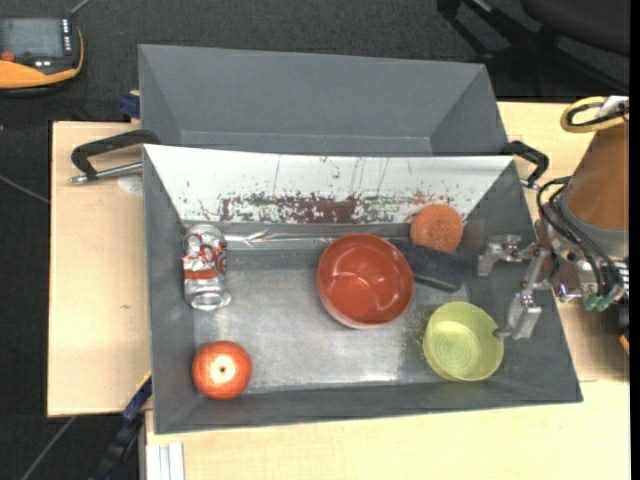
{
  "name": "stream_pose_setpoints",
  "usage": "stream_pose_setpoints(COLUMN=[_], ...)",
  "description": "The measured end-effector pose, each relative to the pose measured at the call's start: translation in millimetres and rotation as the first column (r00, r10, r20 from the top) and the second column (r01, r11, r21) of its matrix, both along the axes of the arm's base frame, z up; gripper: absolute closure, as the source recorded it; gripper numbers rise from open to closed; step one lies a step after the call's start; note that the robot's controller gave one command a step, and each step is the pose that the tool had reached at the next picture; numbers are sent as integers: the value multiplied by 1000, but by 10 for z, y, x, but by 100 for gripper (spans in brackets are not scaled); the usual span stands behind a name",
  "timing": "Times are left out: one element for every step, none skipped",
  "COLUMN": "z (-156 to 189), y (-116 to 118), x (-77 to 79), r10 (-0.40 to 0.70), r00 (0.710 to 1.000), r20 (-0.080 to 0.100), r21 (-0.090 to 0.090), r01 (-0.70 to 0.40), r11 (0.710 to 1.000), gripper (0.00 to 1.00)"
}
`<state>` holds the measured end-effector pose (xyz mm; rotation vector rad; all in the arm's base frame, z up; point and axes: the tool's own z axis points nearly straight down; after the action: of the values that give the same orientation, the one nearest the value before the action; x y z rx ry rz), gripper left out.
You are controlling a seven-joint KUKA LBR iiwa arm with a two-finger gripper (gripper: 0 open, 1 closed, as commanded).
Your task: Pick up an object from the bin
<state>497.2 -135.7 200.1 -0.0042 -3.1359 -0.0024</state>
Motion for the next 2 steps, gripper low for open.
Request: stream_pose_setpoints(z=[-1320, -1290], y=[388, 816], x=[345, 832], r10=[31, 188], r00=[1000, 982], r20=[0, 1], r21=[2, 1], r01=[-31, -188], r11=[1000, 982], gripper=[0, 0])
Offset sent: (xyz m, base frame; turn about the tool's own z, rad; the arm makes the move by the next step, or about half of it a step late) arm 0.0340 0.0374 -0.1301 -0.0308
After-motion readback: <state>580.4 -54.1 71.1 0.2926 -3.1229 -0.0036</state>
